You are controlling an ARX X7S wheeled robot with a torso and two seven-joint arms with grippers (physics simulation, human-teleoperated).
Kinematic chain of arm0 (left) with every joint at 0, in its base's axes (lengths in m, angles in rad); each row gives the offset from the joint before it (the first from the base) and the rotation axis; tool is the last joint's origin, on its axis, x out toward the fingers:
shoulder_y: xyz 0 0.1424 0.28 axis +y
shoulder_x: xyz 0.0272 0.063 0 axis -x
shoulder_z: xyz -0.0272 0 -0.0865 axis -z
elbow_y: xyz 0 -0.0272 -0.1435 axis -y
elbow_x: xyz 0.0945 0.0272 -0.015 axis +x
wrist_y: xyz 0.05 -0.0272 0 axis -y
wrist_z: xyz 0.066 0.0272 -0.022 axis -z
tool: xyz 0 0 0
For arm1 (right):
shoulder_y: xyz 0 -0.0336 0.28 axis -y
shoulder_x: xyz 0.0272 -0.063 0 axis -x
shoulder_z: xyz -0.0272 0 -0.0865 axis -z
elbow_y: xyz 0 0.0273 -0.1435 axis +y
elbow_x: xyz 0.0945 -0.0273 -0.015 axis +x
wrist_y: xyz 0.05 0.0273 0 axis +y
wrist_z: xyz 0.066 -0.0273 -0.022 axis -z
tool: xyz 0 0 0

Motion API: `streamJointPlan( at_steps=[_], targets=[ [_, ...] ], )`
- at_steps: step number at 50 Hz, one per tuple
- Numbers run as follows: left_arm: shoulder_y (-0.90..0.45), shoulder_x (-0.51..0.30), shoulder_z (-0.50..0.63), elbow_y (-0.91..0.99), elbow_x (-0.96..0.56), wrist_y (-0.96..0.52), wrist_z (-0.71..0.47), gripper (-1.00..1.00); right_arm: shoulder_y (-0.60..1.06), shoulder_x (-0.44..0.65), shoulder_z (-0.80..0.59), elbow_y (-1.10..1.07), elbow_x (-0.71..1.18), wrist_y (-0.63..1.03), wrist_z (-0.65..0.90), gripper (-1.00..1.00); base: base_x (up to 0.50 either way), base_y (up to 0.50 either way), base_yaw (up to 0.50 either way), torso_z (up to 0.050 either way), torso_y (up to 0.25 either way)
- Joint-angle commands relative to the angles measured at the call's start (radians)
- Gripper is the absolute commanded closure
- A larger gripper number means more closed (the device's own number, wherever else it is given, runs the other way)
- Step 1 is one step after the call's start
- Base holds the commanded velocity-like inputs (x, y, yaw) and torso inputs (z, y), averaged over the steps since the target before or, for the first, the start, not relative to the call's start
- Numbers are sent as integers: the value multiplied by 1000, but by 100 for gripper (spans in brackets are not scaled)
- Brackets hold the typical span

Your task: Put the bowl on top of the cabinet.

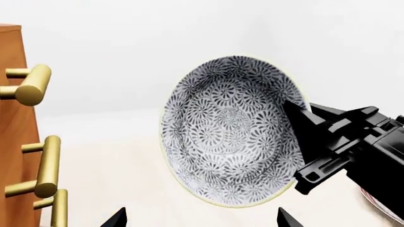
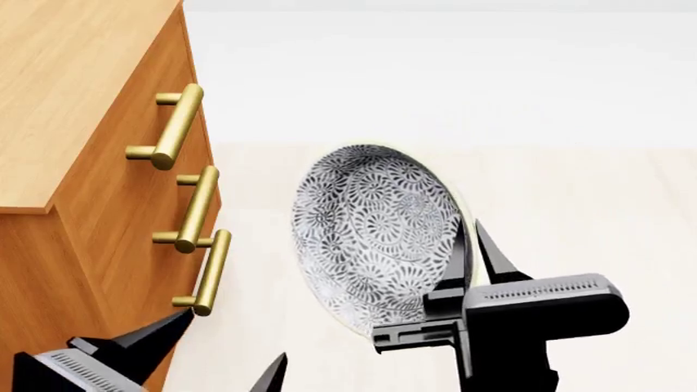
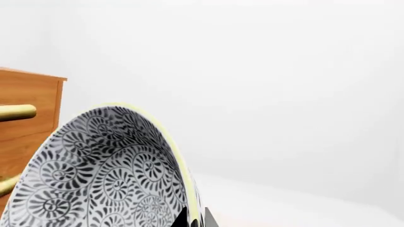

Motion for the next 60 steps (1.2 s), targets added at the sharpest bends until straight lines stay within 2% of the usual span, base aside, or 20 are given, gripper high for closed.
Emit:
streamJointPlan(
  at_steps=[1, 13, 22, 30, 46, 60],
  targets=[
    [-62, -5, -7, 39, -97, -77, 3, -100, -25, 13, -5, -41, -29, -31, 2, 100, 0, 0, 0, 0, 0],
    [-110, -7, -17, 20, -128, -116, -14, -100, -51, 24, -5, -43, -33, -70, -1, 100, 0, 0, 0, 0, 0],
    [-191, 0, -61, -59, -261, -166, 24, -100, -76, 34, -7, -48, -37, -101, -4, 100, 0, 0, 0, 0, 1],
    [-222, -1, -93, -86, -305, -172, 22, -100, -97, 43, -4, -58, -34, -123, -6, 100, 0, 0, 0, 0, 0],
    [-273, 7, -84, -137, -294, -185, 14, -100, -125, 58, -1, -69, -27, -154, -11, 100, 0, 0, 0, 0, 1],
    [-293, 15, -58, -187, -247, -177, 19, -100, -190, 89, -3, -178, -36, -168, 0, 100, 0, 0, 0, 0, 0]
  ],
)
